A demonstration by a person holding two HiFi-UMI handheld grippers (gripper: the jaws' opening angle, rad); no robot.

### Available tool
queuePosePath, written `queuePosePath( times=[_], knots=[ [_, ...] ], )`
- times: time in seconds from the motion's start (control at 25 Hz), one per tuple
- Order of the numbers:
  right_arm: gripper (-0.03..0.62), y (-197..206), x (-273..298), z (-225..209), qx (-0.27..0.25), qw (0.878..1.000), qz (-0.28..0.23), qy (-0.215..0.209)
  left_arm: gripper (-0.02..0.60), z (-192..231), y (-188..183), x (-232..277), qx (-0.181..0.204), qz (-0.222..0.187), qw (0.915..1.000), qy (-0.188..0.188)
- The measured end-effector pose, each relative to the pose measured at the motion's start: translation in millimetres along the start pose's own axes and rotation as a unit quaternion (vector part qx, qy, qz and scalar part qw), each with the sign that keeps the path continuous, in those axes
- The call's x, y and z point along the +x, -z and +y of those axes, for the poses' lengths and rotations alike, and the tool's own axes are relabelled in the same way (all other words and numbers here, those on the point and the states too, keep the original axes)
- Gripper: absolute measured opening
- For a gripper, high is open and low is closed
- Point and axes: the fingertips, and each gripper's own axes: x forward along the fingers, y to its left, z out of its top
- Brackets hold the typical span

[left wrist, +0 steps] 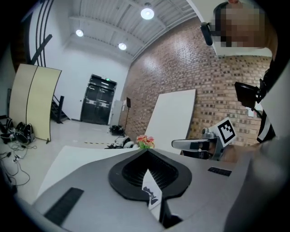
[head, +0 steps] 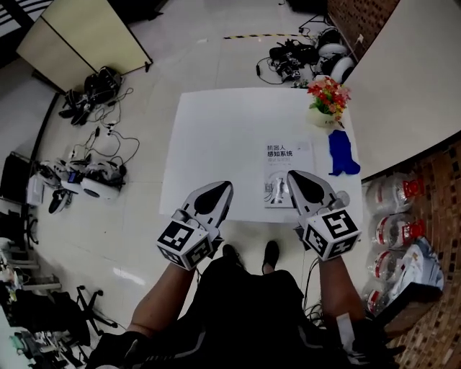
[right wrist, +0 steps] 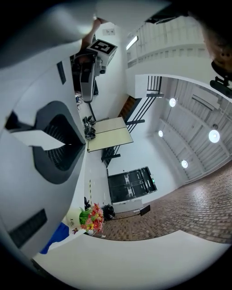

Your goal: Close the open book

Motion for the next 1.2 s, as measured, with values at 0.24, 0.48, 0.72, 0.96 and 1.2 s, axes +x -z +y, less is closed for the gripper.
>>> queuePosePath(
  times=[0.24, 0.48, 0.72, 0.96, 1.2],
  knots=[
    [0.0, -1.7, -15.7, 46.8, -0.023, 0.999, -0.005, -0.022, -0.006, -14.6, 12.4, -56.2, 0.013, 0.001, 0.9992, -0.037],
    [0.0, -2.7, -52.2, 129.1, -0.044, 0.999, -0.017, -0.006, -0.006, -45.4, 17.6, -141.4, 0.081, -0.017, 0.996, -0.035],
    [0.0, 17.4, -104.6, 209.1, -0.029, 0.999, -0.025, 0.017, -0.006, -54.6, 49.1, -231.5, 0.022, -0.033, 0.9991, -0.018],
    [0.0, 18.8, -170.4, 266.3, -0.048, 0.999, -0.016, 0.017, -0.006, -101.4, 55.5, -285.3, -0.015, -0.043, 0.9988, 0.015],
    [0.0, 31.6, -244.8, 278.5, -0.058, 0.998, -0.023, 0.027, -0.006, -172.3, 61.1, -316.1, -0.007, -0.04, 0.9989, 0.022]
  ],
)
